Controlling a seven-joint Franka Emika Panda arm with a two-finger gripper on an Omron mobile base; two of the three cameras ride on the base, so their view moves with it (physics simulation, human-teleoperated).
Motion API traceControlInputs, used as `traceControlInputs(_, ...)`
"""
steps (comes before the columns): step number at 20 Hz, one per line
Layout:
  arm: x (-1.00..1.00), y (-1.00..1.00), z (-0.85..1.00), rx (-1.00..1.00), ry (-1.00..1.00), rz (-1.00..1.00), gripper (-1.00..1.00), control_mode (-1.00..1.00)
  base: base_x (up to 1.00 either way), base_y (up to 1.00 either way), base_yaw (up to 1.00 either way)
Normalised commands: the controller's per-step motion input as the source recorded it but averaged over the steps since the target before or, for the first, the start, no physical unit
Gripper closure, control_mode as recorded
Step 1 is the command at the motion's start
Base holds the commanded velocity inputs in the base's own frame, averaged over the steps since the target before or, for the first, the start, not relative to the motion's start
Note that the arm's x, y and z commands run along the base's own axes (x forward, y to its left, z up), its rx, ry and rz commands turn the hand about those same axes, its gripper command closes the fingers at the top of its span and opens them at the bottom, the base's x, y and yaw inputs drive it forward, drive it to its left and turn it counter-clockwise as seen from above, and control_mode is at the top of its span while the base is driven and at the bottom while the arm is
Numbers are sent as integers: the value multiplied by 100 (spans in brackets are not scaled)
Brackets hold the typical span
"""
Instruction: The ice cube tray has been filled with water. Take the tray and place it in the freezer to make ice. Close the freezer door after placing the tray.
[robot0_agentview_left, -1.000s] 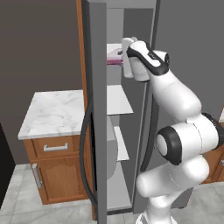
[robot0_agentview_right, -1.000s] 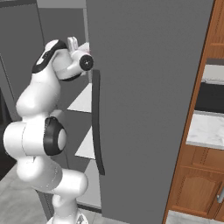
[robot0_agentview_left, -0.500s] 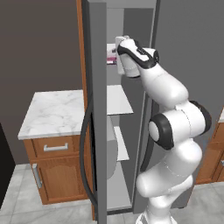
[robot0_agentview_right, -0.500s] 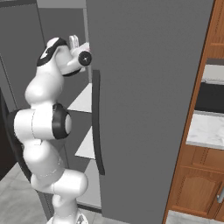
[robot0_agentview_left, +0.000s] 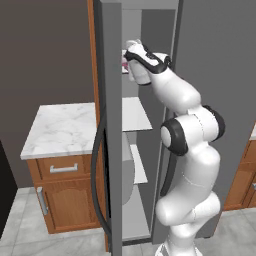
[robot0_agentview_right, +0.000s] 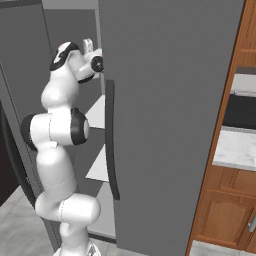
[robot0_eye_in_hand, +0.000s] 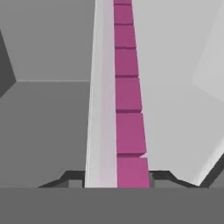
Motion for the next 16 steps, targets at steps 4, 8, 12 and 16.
traceControlInputs(4, 68, 0, 0, 0, 5, -5, 100, -100, 0, 0, 0)
traceControlInputs(8, 65, 2, 0, 0, 7, -5, -100, -100, 0, 0, 0)
traceControlInputs(12, 24, 1, 0, 0, 4, -3, -100, -100, 0, 0, 0)
traceControlInputs(16, -17, 0, -2, 0, 0, 0, -100, -100, 0, 0, 0)
